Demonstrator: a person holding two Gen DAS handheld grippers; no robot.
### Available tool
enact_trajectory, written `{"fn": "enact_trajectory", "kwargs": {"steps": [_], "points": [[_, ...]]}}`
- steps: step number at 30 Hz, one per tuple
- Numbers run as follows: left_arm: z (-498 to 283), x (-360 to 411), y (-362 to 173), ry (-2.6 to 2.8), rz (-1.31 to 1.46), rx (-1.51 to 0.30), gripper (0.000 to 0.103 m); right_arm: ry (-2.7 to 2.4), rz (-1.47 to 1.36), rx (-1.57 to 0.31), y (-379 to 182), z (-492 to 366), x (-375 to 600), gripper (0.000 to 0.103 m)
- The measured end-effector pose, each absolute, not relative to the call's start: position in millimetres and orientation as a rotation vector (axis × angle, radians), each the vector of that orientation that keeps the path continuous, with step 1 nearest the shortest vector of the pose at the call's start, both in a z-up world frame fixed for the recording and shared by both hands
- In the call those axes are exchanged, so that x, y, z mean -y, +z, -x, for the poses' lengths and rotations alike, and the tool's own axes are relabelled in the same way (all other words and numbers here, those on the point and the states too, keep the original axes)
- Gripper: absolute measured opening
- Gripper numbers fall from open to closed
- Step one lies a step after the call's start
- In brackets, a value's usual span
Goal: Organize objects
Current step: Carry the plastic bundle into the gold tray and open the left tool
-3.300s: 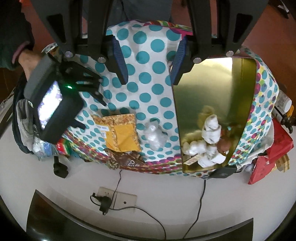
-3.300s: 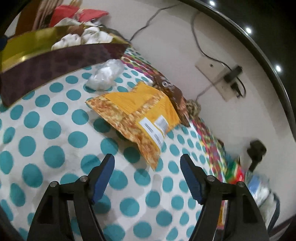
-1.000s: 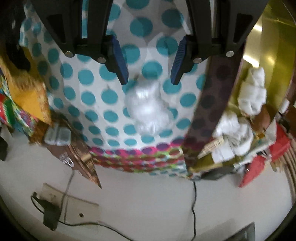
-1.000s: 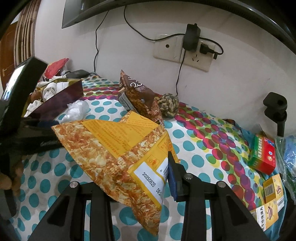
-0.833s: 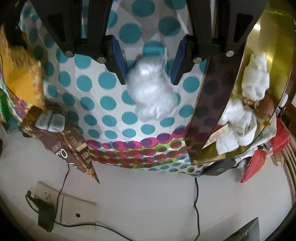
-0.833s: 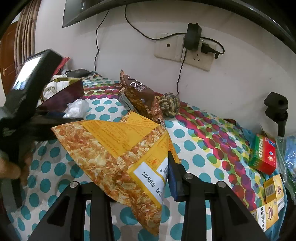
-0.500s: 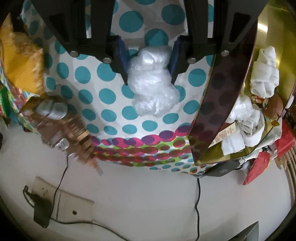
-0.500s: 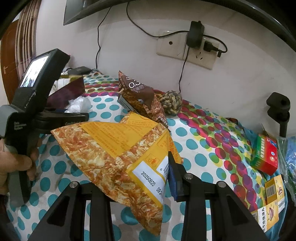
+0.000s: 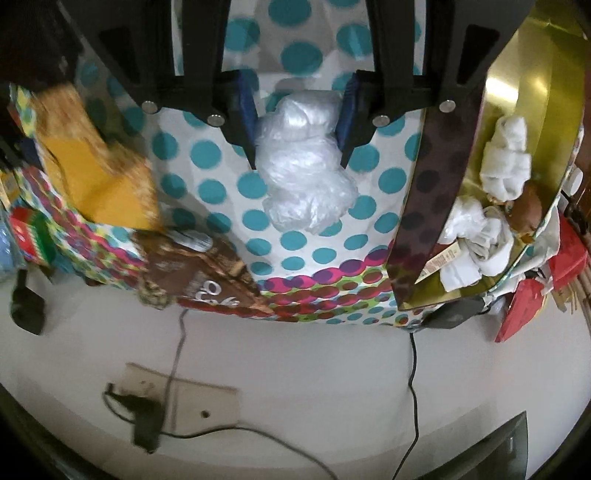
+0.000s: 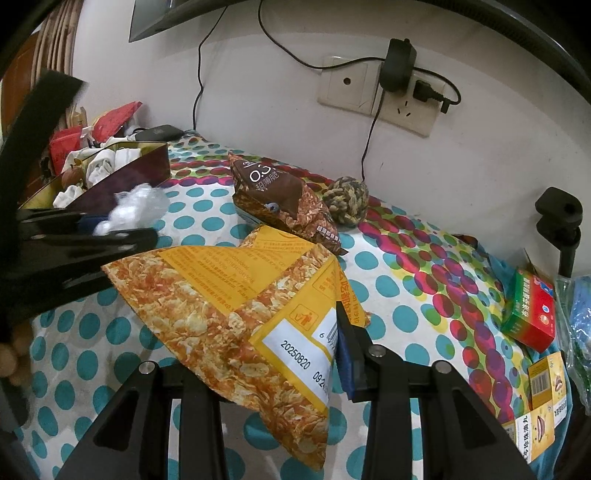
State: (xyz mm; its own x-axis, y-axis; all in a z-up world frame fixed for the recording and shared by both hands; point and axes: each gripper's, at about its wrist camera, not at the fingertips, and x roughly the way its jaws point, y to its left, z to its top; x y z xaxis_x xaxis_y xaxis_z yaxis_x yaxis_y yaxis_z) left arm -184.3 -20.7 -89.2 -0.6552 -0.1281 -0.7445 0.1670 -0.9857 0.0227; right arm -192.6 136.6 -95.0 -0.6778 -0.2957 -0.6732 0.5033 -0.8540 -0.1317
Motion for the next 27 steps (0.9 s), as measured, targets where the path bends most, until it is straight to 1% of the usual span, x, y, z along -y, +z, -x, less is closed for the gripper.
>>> {"fn": "enact_trajectory", "kwargs": {"steps": [8, 10, 14, 16, 20, 24, 27], "points": [[125.3, 24.1, -55.0, -2.799, -1.219, -0.012, 0.038, -2.494, -0.931, -0.457, -96.1, 193.9, -135.8, 0.035], [107.2, 36.3, -44.9, -2.821, -1.223, -0.052, 0.038, -2.493, -0.934, -0.457, -96.0, 193.8, -135.7, 0.035], [76.2, 62.7, -30.4, -2.791, -1.199, -0.066, 0.038, -2.497, -0.934, -0.484, -96.4, 193.8, -132.8, 0.035], [58.6, 81.6, -22.0, -2.787, -1.167, -0.106, 0.038, -2.500, -0.933, -0.506, -97.0, 193.3, -130.7, 0.035], [35.6, 119.8, -8.1, -2.733, -1.089, -0.128, 0.038, -2.500, -0.933, -0.513, -97.3, 194.1, -130.3, 0.035], [25.0, 156.9, -8.4, -2.689, -1.084, -0.243, 0.038, -2.500, -0.932, -0.519, -97.3, 193.8, -129.9, 0.035], [21.2, 171.0, -15.8, -2.664, -1.088, -0.242, 0.038, -2.503, -0.930, -0.539, -97.8, 193.1, -128.6, 0.035]]}}
